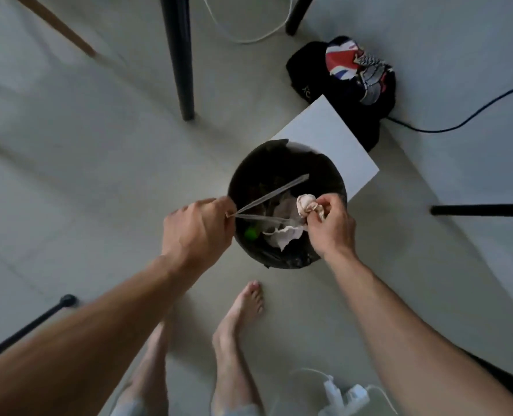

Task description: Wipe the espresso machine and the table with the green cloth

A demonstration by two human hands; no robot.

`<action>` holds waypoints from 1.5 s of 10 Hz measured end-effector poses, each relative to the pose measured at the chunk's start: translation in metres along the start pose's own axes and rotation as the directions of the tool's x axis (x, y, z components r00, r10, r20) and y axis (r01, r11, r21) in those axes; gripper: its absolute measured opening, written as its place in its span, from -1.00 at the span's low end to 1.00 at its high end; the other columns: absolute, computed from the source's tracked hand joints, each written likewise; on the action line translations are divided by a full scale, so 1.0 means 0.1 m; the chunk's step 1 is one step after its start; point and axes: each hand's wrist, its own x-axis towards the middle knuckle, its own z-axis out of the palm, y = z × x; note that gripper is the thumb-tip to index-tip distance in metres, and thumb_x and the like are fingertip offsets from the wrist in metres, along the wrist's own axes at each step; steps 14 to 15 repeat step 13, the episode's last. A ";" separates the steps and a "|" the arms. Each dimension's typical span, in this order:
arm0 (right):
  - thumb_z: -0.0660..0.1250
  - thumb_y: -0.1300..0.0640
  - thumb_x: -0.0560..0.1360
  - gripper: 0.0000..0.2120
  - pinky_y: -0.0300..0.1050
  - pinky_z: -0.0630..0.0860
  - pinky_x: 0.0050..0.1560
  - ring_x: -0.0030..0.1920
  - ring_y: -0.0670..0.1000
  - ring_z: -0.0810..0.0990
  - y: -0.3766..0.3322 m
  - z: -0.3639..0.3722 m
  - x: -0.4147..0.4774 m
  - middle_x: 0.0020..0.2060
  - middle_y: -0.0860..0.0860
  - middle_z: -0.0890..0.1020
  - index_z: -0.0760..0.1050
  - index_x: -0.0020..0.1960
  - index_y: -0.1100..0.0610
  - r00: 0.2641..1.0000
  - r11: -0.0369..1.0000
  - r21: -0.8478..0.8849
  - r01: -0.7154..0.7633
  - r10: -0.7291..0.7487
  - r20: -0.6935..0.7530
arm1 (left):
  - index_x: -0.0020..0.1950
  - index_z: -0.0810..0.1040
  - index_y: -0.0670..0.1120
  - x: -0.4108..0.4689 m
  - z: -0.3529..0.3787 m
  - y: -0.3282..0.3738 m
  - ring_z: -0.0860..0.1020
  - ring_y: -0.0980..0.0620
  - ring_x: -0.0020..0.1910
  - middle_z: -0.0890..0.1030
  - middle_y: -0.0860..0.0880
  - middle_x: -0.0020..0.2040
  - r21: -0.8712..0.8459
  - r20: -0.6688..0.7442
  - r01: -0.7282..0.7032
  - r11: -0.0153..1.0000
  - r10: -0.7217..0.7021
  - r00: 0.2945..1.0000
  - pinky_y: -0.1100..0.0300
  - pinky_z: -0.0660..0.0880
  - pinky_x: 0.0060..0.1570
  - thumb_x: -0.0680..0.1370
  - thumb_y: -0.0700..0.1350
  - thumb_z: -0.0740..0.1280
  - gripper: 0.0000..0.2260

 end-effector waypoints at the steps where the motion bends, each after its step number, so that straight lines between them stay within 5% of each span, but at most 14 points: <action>1: 0.30 0.15 0.47 -0.75 -0.22 0.41 -0.02 0.02 -0.03 0.54 0.21 0.30 0.17 0.10 0.02 0.56 0.44 0.14 0.03 0.999 0.999 0.038 0.006 -0.008 0.044 | 0.14 0.55 0.12 0.11 0.32 -0.06 0.60 -0.09 -0.10 0.65 0.06 -0.03 -0.078 0.021 0.025 0.997 -0.023 1.000 0.12 0.47 -0.25 0.56 -0.05 0.22 -0.79; 3: 0.20 0.05 0.56 -0.48 -0.21 0.14 0.34 0.44 0.04 0.20 0.56 0.46 0.24 0.45 0.06 0.23 0.17 0.48 0.09 0.992 0.985 -0.112 0.129 -0.130 -0.005 | 0.26 0.52 0.11 0.26 0.71 -0.03 0.60 -0.04 -0.09 0.63 0.04 0.08 -0.146 0.054 -0.002 0.989 0.010 0.998 0.20 0.43 -0.39 0.59 -0.09 0.19 -0.72; 4: 0.07 -0.09 0.53 -0.41 0.09 0.15 0.41 0.45 0.15 0.15 0.83 0.53 0.30 0.46 0.15 0.20 0.12 0.50 0.14 0.974 0.949 -0.270 0.162 -0.197 -0.110 | 0.25 0.52 0.09 0.38 0.87 0.01 0.62 -0.05 -0.08 0.62 0.04 0.10 -0.165 0.056 -0.025 0.986 0.035 0.998 0.11 0.55 -0.29 0.59 -0.09 0.19 -0.73; 7: -0.06 -0.16 0.53 -0.36 -0.12 0.04 0.38 0.47 0.09 0.06 1.14 0.79 0.40 0.49 0.18 0.06 0.04 0.52 0.14 0.944 0.947 -0.240 0.215 -0.265 -0.197 | 0.13 0.47 0.06 0.73 1.37 0.22 0.59 -0.07 -0.07 0.56 0.07 0.01 -0.066 0.061 -0.107 0.992 0.112 0.992 0.07 0.49 -0.29 0.61 0.00 0.10 -0.80; 8: -0.04 -0.15 0.54 -0.37 -0.09 0.04 0.39 0.48 0.12 0.06 1.17 0.84 0.43 0.49 0.20 0.07 0.07 0.51 0.16 0.933 0.945 -0.243 0.218 -0.275 -0.233 | 0.14 0.45 0.04 0.79 1.53 0.26 0.55 -0.05 0.01 0.53 0.05 0.02 0.038 0.128 -0.121 0.992 0.116 0.985 0.12 0.33 -0.28 0.62 -0.01 0.10 -0.82; 10: -0.06 -0.15 0.54 -0.38 -0.05 0.02 0.41 0.49 0.14 0.04 1.18 0.87 0.44 0.49 0.21 0.06 0.08 0.51 0.15 0.935 0.931 -0.303 0.204 -0.277 -0.221 | 0.32 0.44 -0.03 0.83 1.66 0.31 0.32 -0.11 0.32 0.39 -0.06 0.34 0.305 0.468 -0.234 0.923 0.069 0.881 0.01 0.27 0.19 0.59 0.16 0.06 -0.58; 11: -0.08 -0.18 0.52 -0.35 -0.04 0.02 0.41 0.49 0.13 0.02 1.15 0.81 0.40 0.50 0.19 0.04 0.07 0.51 0.13 0.953 0.933 -0.307 0.187 -0.249 -0.175 | 0.39 0.36 0.00 0.77 1.58 0.35 0.30 -0.08 0.34 0.38 -0.03 0.37 0.252 0.516 -0.307 0.918 0.142 0.845 0.00 0.23 0.24 0.59 0.20 0.00 -0.53; 13: -0.06 -0.17 0.51 -0.35 0.04 0.11 0.41 0.48 0.10 0.06 0.88 0.48 0.26 0.50 0.14 0.07 0.02 0.52 0.08 0.977 0.952 -0.267 0.148 -0.182 -0.108 | 0.44 0.23 -0.01 0.65 1.11 0.34 0.29 -0.08 0.35 0.35 -0.03 0.39 0.237 0.356 -0.272 0.933 0.177 0.918 0.01 0.25 0.27 0.56 0.23 0.02 -0.48; 15: -0.06 -0.17 0.51 -0.35 0.04 0.11 0.41 0.48 0.10 0.06 0.88 0.48 0.26 0.50 0.14 0.07 0.02 0.52 0.08 0.977 0.952 -0.267 0.148 -0.182 -0.108 | 0.44 0.23 -0.01 0.65 1.11 0.34 0.29 -0.08 0.35 0.35 -0.03 0.39 0.237 0.356 -0.272 0.933 0.177 0.918 0.01 0.25 0.27 0.56 0.23 0.02 -0.48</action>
